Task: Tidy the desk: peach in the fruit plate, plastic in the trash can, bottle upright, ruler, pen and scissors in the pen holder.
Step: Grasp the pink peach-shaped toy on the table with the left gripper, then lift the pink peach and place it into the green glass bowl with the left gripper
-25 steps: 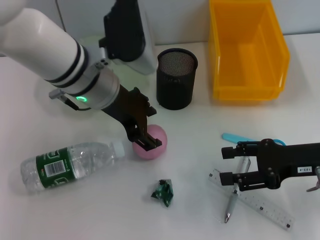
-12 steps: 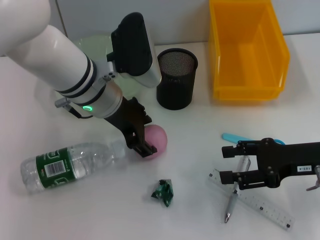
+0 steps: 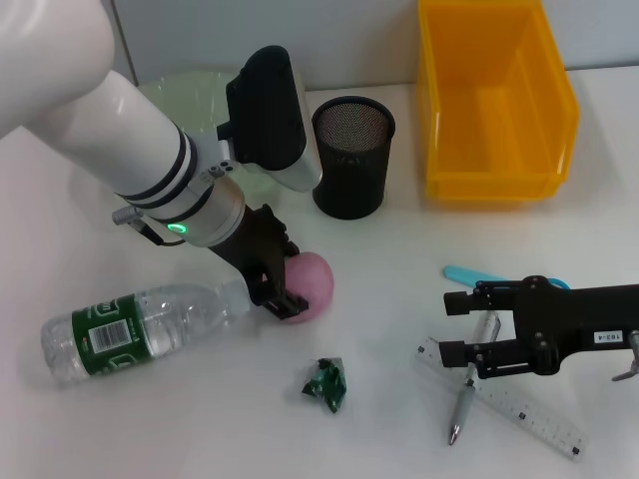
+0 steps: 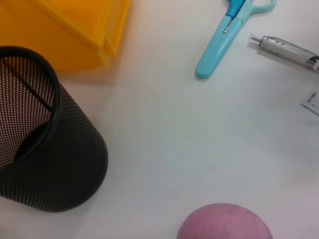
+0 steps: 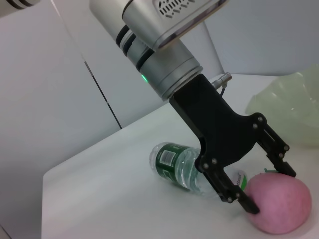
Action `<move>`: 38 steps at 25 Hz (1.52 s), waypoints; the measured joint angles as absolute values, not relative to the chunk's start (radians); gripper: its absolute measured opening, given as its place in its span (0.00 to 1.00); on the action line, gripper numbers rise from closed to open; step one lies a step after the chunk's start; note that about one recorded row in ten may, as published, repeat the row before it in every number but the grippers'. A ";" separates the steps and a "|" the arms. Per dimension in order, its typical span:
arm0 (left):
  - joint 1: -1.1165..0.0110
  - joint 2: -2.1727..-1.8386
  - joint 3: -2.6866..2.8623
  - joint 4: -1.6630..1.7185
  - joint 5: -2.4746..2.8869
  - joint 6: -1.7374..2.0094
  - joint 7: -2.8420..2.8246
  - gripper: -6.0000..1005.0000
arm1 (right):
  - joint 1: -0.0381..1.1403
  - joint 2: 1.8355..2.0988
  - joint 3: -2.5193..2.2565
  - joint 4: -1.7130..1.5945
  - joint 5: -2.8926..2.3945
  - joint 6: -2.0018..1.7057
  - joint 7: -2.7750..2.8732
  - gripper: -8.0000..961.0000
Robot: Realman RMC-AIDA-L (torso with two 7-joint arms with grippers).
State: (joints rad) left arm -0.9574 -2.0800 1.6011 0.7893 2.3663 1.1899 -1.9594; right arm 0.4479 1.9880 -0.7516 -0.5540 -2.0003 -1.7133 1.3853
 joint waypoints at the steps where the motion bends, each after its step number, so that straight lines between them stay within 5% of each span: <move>1: -0.957 -2.080 1.602 0.788 2.366 1.188 -1.959 0.72 | 0.448 1.988 -0.751 -0.554 -2.000 -1.713 1.385 0.82; 5: -0.957 -2.080 1.602 0.787 2.366 1.186 -1.960 0.72 | 0.447 1.988 -0.750 -0.555 -2.000 -1.713 1.386 0.82; 8: -0.955 -2.080 1.602 0.788 2.366 1.190 -1.960 0.48 | 0.447 1.988 -0.750 -0.555 -2.000 -1.713 1.387 0.82; 30: -0.834 -2.068 1.239 1.017 2.250 1.342 -1.932 0.33 | 0.445 1.988 -0.749 -0.555 -2.000 -1.716 1.398 0.82; 38: -0.807 -2.069 1.102 0.953 2.235 1.086 -1.935 0.28 | 0.444 1.988 -0.749 -0.555 -2.000 -1.718 1.399 0.82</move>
State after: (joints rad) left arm -0.8070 -2.0689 1.1020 0.9525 2.2350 1.0858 -1.9348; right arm 0.4438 1.9880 -0.7486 -0.5553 -2.0003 -1.7177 1.3990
